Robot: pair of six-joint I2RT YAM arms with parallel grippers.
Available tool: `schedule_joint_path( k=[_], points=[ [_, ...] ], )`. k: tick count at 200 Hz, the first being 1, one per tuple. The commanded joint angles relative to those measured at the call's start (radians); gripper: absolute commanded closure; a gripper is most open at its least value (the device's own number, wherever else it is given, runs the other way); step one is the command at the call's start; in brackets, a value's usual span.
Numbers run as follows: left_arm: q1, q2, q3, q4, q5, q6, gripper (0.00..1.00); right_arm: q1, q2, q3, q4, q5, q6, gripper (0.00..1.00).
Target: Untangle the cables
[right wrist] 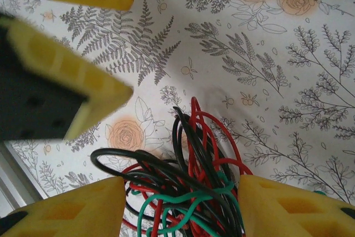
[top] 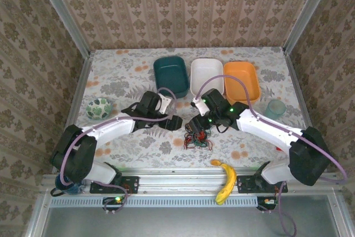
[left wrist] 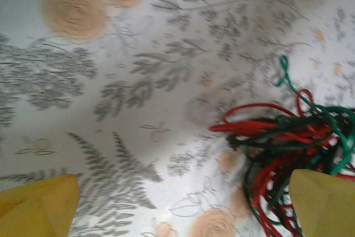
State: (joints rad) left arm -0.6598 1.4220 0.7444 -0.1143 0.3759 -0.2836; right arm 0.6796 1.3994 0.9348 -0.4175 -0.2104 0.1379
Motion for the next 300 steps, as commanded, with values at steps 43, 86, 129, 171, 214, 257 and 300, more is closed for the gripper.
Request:
schedule_joint_path(
  k=[43,86,129,171,214,257,300],
  points=[
    [-0.03,0.029,0.002,0.002,0.062,0.054,0.0,0.005,0.124,0.013,0.133,-0.002,0.121,0.78],
    [-0.107,0.082,0.028,0.066,0.071,0.089,0.0,-0.052,0.12,0.011,0.187,-0.013,0.214,1.0],
    [-0.123,0.188,0.08,0.158,0.092,0.09,0.0,-0.112,0.133,-0.017,0.26,-0.076,0.314,1.0],
    [-0.123,0.321,0.125,0.186,0.11,0.085,0.25,-0.173,0.095,-0.035,0.34,-0.069,0.452,1.0],
    [-0.121,0.415,0.152,0.189,0.065,0.087,0.4,-0.205,0.014,-0.075,0.387,0.011,0.584,1.0],
    [-0.123,0.481,0.179,0.135,-0.085,0.061,0.91,-0.293,-0.127,-0.147,0.417,0.19,0.774,1.0],
    [-0.137,0.476,0.153,0.12,-0.251,0.022,1.0,-0.422,-0.3,-0.137,0.27,0.408,0.861,1.0]
  ],
)
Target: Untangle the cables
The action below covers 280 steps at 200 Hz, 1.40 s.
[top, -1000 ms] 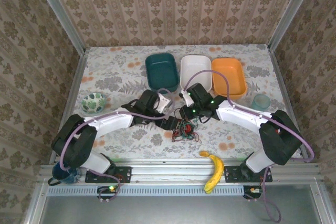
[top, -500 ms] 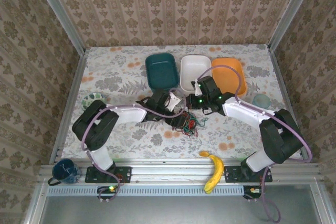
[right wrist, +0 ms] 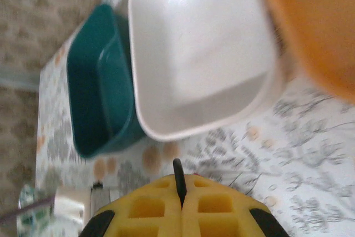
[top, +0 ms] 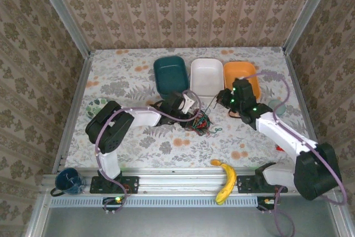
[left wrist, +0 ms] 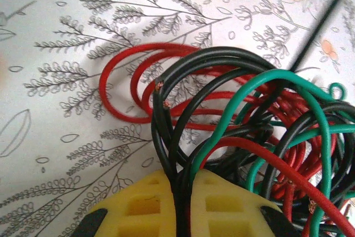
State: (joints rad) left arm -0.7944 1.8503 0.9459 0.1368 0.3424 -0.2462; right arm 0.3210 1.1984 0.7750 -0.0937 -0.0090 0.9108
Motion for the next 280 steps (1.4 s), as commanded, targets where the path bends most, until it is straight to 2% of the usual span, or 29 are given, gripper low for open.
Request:
schedule_joint_path(
  k=[1,36,63,114,136,147,162,180,202,223,245,268,280],
  points=[
    [-0.004,0.047,-0.049,-0.132,-0.219,-0.016,1.0,-0.065,-0.103,0.023,-0.059,0.211,0.089,1.0],
    [-0.019,0.035,-0.089,-0.101,-0.271,-0.028,1.0,-0.155,-0.205,0.05,-0.169,0.346,0.064,1.0],
    [-0.025,0.026,-0.11,-0.097,-0.296,-0.033,1.0,-0.2,-0.245,0.056,-0.209,0.395,0.04,1.0],
    [-0.026,-0.03,-0.168,-0.057,-0.317,-0.033,1.0,-0.247,-0.244,0.085,-0.31,0.487,0.057,1.0],
    [-0.027,-0.069,-0.203,-0.019,-0.304,-0.023,1.0,-0.263,-0.238,0.07,-0.299,0.44,0.045,1.0],
    [-0.034,-0.093,-0.22,0.007,-0.292,-0.006,1.0,-0.256,-0.219,0.072,-0.317,0.388,0.031,0.93],
    [-0.049,-0.125,-0.238,0.043,-0.28,0.026,1.0,-0.205,-0.201,0.063,-0.345,0.368,0.005,0.88],
    [-0.062,-0.149,-0.246,0.07,-0.281,0.061,1.0,-0.101,-0.194,0.037,-0.339,0.388,-0.069,0.59],
    [-0.066,-0.141,-0.23,0.066,-0.293,0.079,1.0,0.064,-0.178,0.027,-0.316,0.437,-0.192,0.44],
    [-0.067,-0.124,-0.212,0.064,-0.298,0.078,1.0,0.183,-0.143,0.034,-0.252,0.424,-0.331,0.4],
    [-0.067,-0.108,-0.203,0.081,-0.288,0.075,1.0,0.248,-0.059,0.065,-0.193,0.269,-0.455,0.4],
    [-0.074,-0.103,-0.201,0.093,-0.297,0.077,1.0,0.253,0.076,0.127,-0.202,0.045,-0.512,0.4],
    [-0.079,-0.105,-0.204,0.1,-0.307,0.076,1.0,0.253,0.141,0.156,-0.214,-0.02,-0.521,0.41]
  ],
)
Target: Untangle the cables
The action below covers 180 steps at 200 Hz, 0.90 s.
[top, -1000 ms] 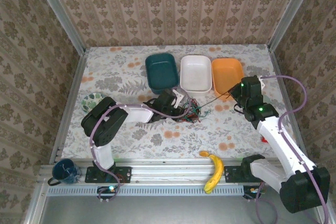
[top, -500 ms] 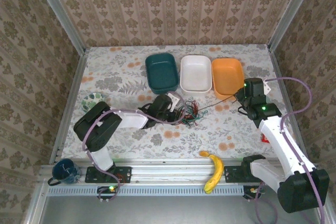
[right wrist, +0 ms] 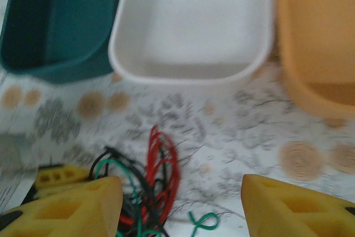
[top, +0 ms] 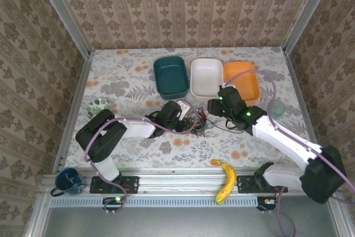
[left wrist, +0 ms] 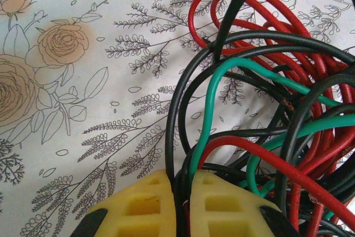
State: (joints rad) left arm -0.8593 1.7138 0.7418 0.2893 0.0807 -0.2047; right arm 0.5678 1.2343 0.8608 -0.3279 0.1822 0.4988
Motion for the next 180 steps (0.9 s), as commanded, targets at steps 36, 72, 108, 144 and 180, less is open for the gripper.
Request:
schedule_joint_path(
  k=[36,72,108,144,180],
  points=[
    [-0.025,0.029,-0.008,-0.043,-0.067,0.026,1.0,-0.002,0.243,0.105,0.017,-0.254,-0.111,0.43],
    [-0.029,0.035,-0.005,-0.047,-0.068,0.023,1.0,-0.026,0.343,0.123,0.018,-0.289,-0.096,0.48],
    [-0.03,0.042,0.01,-0.08,-0.07,0.037,1.0,-0.054,0.367,0.109,0.083,-0.26,-0.04,0.9],
    [-0.03,0.054,0.027,-0.12,-0.084,0.047,1.0,-0.126,0.294,0.073,0.1,-0.205,0.029,1.0],
    [-0.029,0.08,0.058,-0.191,-0.137,0.033,1.0,-0.232,0.131,0.028,0.1,-0.062,0.11,1.0]
  ],
)
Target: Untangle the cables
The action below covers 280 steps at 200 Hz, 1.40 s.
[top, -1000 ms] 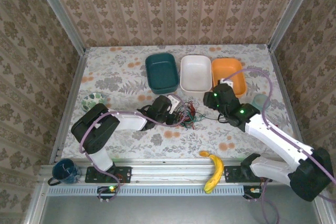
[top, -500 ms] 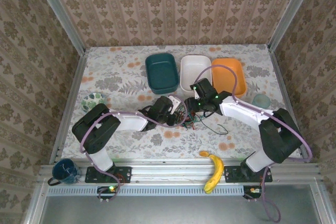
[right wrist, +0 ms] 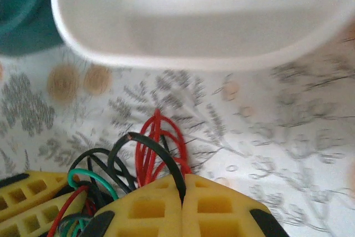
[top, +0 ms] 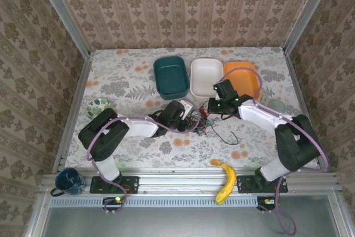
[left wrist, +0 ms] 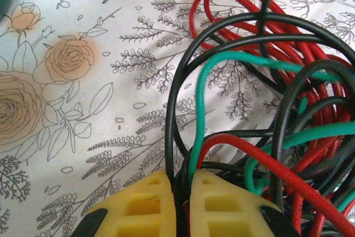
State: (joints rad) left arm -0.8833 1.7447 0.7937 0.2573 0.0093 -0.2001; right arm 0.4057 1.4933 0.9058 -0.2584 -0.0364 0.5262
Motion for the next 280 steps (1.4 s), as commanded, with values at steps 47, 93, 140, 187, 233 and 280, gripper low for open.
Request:
schedule_joint_path(
  k=[47,93,140,187,233,280],
  points=[
    [-0.006,0.08,0.019,-0.207,-0.16,0.0,1.0,-0.239,-0.302,-0.067,-0.019,0.333,0.244,1.0],
    [-0.006,0.083,0.0,-0.224,-0.207,-0.032,1.0,-0.401,-0.417,-0.114,-0.054,0.34,0.423,1.0],
    [-0.003,0.06,-0.038,-0.219,-0.211,-0.053,0.91,-0.468,-0.43,-0.116,-0.071,0.286,0.437,1.0],
    [0.009,0.068,-0.057,-0.217,-0.216,-0.071,0.86,-0.493,-0.426,-0.088,-0.09,0.29,0.371,1.0],
    [0.043,0.057,-0.104,-0.226,-0.279,-0.127,0.86,-0.687,-0.428,-0.021,-0.098,0.228,0.374,1.0],
    [0.063,0.058,-0.13,-0.261,-0.373,-0.17,0.89,-0.884,-0.426,0.027,-0.086,0.134,0.428,1.0]
  ],
)
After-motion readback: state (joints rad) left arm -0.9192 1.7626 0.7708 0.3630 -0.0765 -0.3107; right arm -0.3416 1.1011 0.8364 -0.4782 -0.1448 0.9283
